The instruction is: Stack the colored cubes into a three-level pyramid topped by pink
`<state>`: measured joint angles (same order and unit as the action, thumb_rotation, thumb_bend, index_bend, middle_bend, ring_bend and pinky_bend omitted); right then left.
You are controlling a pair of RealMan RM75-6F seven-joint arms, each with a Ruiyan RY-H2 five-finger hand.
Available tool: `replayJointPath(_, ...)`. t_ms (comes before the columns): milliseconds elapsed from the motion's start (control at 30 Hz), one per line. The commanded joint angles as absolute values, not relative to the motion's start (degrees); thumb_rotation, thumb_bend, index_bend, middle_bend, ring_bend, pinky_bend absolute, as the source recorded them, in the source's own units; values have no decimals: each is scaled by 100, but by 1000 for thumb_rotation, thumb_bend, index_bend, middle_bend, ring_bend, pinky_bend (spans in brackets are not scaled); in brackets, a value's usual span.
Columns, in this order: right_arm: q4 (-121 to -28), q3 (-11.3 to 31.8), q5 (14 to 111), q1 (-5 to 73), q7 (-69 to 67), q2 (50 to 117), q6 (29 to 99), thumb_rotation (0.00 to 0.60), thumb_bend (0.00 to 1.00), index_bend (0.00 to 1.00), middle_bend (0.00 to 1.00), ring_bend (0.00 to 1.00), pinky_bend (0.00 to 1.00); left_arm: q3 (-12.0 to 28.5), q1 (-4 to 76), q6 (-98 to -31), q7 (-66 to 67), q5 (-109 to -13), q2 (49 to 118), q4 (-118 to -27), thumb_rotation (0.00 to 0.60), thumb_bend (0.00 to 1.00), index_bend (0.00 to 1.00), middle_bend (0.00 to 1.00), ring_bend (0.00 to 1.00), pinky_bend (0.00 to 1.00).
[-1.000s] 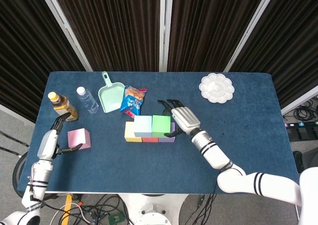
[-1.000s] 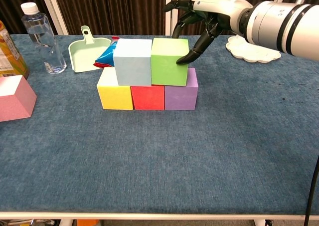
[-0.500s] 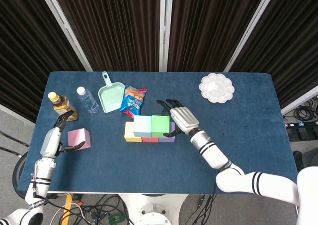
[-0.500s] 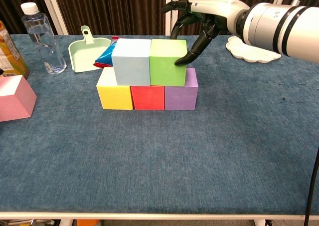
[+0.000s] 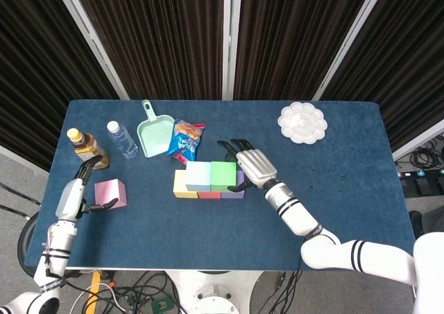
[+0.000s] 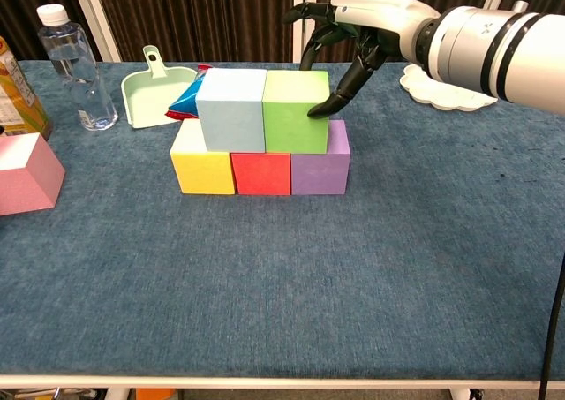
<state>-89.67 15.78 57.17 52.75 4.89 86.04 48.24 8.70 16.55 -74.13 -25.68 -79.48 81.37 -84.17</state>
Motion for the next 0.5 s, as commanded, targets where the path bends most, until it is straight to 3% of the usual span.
replayJointPath(33, -8927, 1579, 5786, 5275, 454, 8616, 4826, 600, 108, 0, 453, 1, 0, 867, 1660, -7404, -2573, -7947, 8138, -8414, 600, 110, 95, 45, 0, 108)
replayJointPath(500, -8782, 1593, 5974, 5305, 285, 8653, 4728, 600, 111, 0, 453, 1, 0, 875, 1681, -7344, -2593, -7895, 8138, -8423, 600, 110, 95, 45, 0, 108)
